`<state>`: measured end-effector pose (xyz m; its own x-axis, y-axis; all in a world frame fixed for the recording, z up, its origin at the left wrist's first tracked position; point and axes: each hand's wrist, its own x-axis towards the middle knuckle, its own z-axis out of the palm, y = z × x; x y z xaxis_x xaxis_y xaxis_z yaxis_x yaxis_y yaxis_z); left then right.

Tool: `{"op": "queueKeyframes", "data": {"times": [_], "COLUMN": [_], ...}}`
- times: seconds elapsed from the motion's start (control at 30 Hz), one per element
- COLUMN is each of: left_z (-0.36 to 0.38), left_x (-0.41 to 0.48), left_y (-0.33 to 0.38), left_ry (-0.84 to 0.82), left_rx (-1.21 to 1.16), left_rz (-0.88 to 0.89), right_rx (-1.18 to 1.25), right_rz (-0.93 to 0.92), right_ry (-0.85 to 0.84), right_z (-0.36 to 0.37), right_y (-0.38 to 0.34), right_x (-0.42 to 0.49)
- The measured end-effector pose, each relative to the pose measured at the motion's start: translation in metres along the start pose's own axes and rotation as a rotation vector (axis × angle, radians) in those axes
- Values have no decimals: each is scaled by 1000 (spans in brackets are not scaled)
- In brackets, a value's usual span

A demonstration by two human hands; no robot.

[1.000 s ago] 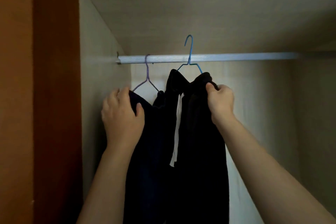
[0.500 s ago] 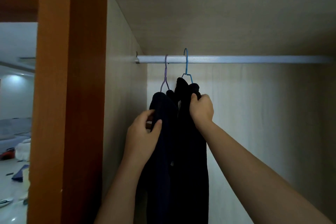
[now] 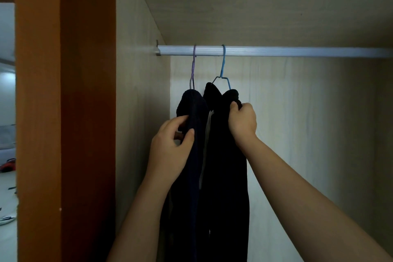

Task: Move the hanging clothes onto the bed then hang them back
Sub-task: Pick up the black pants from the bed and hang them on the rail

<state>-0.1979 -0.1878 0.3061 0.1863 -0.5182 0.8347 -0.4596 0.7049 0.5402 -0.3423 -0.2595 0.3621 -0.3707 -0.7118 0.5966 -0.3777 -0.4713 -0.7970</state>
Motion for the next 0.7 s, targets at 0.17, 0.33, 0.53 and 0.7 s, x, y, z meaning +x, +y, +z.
{"op": "queueKeyframes", "data": {"times": [0.17, 0.33, 0.53, 0.7], "left_z": [3, 8, 15, 18], "left_x": [-7, -33, -99, -148], "left_y": [2, -2, -17, -24], "left_ry": [-8, -53, -68, -73], "left_rx": [66, 113, 116, 150], "left_rz": [5, 17, -61, -105], "right_rx": [-69, -63, -155, -64], "right_rz": [-122, -179, -216, -80], "right_ry": [-140, -217, -151, -125], "right_z": [-11, -27, -55, -68], "right_y": [4, 31, 87, 115], "right_x": [-14, -53, -106, -136]}}
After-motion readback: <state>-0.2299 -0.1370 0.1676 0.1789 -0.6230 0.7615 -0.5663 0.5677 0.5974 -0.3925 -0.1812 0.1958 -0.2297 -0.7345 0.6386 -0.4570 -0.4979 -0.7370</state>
